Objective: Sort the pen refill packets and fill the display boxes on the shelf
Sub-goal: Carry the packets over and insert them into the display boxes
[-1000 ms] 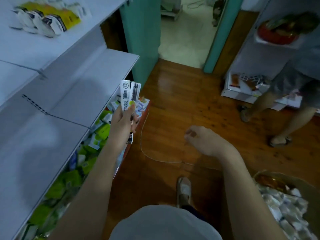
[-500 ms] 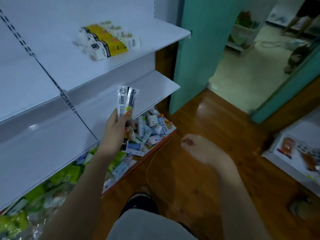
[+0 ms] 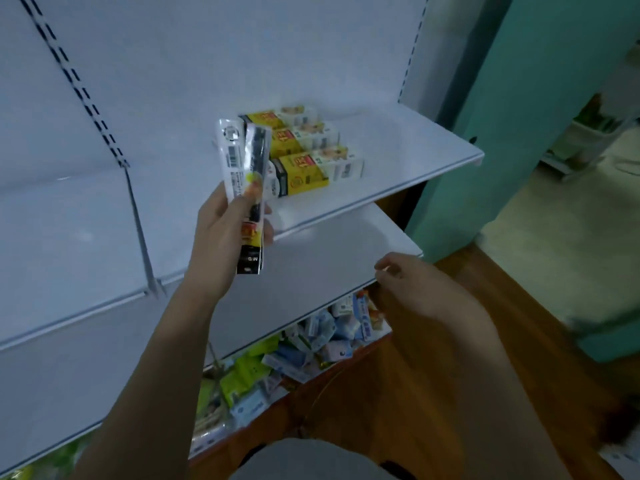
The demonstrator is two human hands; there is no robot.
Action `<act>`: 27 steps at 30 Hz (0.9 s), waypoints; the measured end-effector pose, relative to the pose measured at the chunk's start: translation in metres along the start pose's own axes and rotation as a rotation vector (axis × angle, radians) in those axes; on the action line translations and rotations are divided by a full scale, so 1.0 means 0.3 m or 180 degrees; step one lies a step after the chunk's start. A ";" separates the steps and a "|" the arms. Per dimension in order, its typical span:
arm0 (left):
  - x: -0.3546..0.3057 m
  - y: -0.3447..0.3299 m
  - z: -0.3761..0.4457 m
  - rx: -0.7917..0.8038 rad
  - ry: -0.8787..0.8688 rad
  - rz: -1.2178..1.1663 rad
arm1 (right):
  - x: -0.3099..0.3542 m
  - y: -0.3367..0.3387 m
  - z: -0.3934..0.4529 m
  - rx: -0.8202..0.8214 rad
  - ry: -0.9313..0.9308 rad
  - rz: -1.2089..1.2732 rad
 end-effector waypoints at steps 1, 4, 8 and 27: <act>-0.018 0.019 0.039 -0.0102 -0.0044 -0.0069 | 0.020 0.023 0.046 -0.0024 0.0073 0.0048; -0.081 0.054 0.156 -0.0489 -0.0232 -0.0291 | 0.086 0.114 0.177 -0.0172 0.0385 0.0112; -0.148 0.094 0.314 -0.0905 -0.0554 -0.0210 | 0.242 0.258 0.358 -0.0577 0.1098 0.0422; -0.038 0.057 0.654 -0.2731 0.0102 0.0100 | 0.728 0.207 1.105 0.0086 0.3168 -0.1668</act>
Point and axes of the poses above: each hand's wrist, its own z-axis towards the middle knuckle, its own y-axis out of the back of the hand, x = y × z, the point moved 4 cm from there along z, towards the middle knuckle, and after that the axes turned 2 degrees about -z, right-handed, at the moved point
